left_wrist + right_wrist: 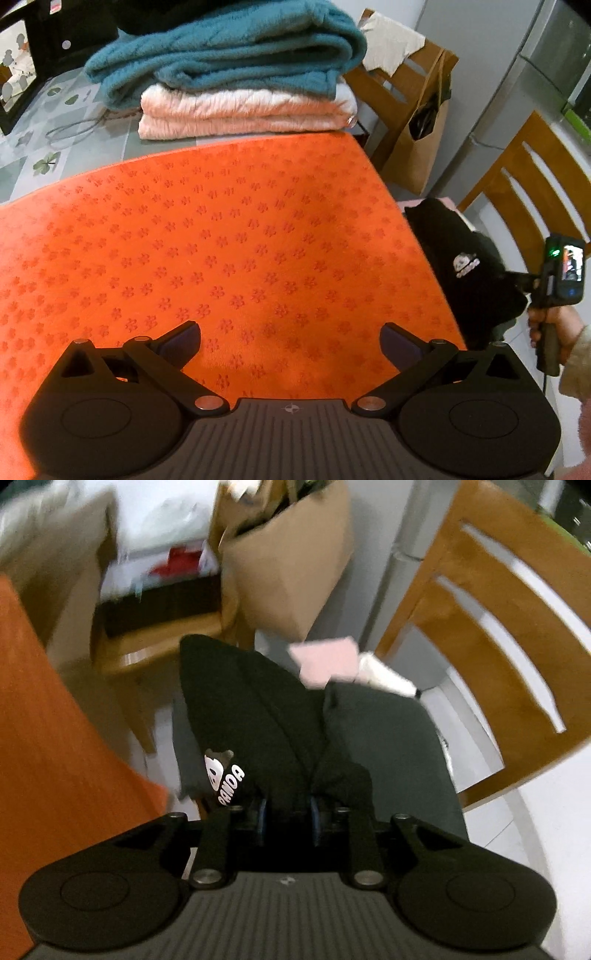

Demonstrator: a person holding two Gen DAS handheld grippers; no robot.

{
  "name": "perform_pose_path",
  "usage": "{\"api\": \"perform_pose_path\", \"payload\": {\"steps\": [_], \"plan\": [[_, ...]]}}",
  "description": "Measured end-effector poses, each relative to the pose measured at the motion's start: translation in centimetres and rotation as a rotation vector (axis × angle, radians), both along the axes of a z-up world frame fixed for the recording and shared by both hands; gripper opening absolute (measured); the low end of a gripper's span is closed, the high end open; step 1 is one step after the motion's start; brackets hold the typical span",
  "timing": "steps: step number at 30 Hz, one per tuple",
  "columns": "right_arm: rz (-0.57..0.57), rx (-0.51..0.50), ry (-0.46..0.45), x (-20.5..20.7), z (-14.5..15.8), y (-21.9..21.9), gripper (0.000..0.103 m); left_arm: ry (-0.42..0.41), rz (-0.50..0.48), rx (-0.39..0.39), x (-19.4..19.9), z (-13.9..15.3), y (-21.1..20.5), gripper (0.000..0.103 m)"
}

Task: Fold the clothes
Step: 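Lift the black garment with the right gripper and carry it onto the tablecloth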

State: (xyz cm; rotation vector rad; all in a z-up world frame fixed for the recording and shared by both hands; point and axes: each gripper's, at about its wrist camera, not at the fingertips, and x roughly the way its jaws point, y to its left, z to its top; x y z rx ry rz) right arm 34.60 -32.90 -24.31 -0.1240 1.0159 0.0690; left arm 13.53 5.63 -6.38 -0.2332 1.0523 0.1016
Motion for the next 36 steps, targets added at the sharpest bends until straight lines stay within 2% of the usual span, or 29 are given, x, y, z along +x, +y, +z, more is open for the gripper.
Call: {"api": "perform_pose_path", "payload": {"steps": [8, 15, 22, 25, 29, 36], "plan": [[-0.031, 0.128, -0.118, -3.2, 11.1, -0.3, 0.024, -0.054, -0.020, -0.026, -2.8, 2.7, 0.0, 0.103], [0.018, 0.193, -0.212, -9.9, 21.1, 1.0, 0.024, -0.079, -0.017, -0.061, -6.8, 4.6, 1.3, 0.103], [0.125, 0.230, -0.251, -17.8, 28.2, 5.7, 0.024, -0.120, 0.029, -0.107, -11.7, 5.7, 4.2, 0.103], [0.185, 0.241, -0.250, -20.9, 29.6, 8.8, 0.024, -0.129, 0.059, -0.119, -13.5, 6.2, 5.6, 0.103], [0.243, 0.283, -0.217, -24.2, 29.9, 13.4, 0.024, -0.139, 0.087, -0.117, -16.0, 6.9, 7.6, 0.103], [0.327, 0.311, -0.112, -28.8, 25.9, 21.4, 0.024, -0.101, 0.136, -0.098, -19.0, 7.1, 9.9, 0.103]]}}
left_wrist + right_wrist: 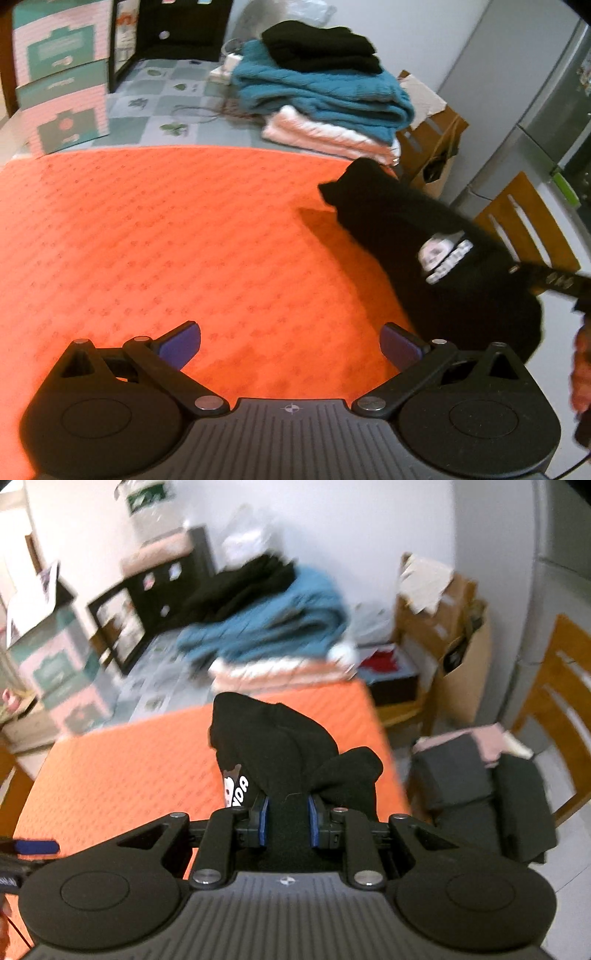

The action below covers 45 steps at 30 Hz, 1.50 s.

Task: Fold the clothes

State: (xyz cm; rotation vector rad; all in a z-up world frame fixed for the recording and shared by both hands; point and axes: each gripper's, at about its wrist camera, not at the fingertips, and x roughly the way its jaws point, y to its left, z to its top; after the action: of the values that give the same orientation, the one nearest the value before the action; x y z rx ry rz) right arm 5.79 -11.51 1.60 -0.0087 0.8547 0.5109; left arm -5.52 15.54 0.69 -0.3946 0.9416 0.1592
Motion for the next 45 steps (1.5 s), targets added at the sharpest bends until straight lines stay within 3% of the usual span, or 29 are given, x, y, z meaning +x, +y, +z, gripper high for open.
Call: {"api": "perform_pose_path", "payload": {"steps": [7, 13, 14, 20, 29, 37, 39, 41, 42, 44, 45], "plan": [[0.077, -0.043, 0.082, -1.8, -5.0, 4.2, 0.028, 0.028, 0.025, 0.010, -1.8, 0.0, 0.7, 0.103], [0.159, -0.025, 0.145, -2.2, -5.8, 4.0, 0.044, 0.031, 0.007, 0.001, -0.9, 0.2, -0.8, 0.103], [0.174, -0.020, 0.149, -2.4, -5.6, 3.8, 0.050, 0.030, 0.000, -0.001, -0.6, 0.3, -1.2, 0.103], [0.220, 0.017, 0.152, -2.9, -3.7, 0.5, 0.067, 0.010, -0.078, 0.002, 2.1, 0.7, -5.1, 0.103], [0.137, 0.014, 0.175, -2.3, -4.1, -7.1, 0.067, 0.012, -0.225, 0.033, 7.5, -0.9, -12.7, 0.101], [0.030, 0.008, 0.182, -1.6, -5.2, -12.8, 0.067, 0.020, -0.284, 0.162, 10.9, -3.8, -18.0, 0.074], [0.012, 0.003, 0.180, -1.7, -5.3, -13.7, 0.067, 0.025, -0.295, 0.207, 11.5, -4.6, -18.8, 0.063], [-0.002, -0.001, 0.181, -1.8, -5.4, -14.3, 0.067, 0.030, -0.300, 0.233, 11.7, -5.3, -19.0, 0.039], [-0.009, -0.002, 0.181, -1.8, -5.5, -14.6, 0.067, 0.025, -0.292, 0.228, 11.7, -5.5, -18.9, 0.035], [-0.017, -0.004, 0.182, -1.9, -5.5, -14.8, 0.067, 0.008, -0.254, 0.192, 11.4, -5.4, -17.9, 0.015], [-0.019, -0.003, 0.184, -2.0, -5.4, -14.7, 0.067, -0.002, -0.231, 0.169, 11.2, -5.2, -17.2, 0.014]]}}
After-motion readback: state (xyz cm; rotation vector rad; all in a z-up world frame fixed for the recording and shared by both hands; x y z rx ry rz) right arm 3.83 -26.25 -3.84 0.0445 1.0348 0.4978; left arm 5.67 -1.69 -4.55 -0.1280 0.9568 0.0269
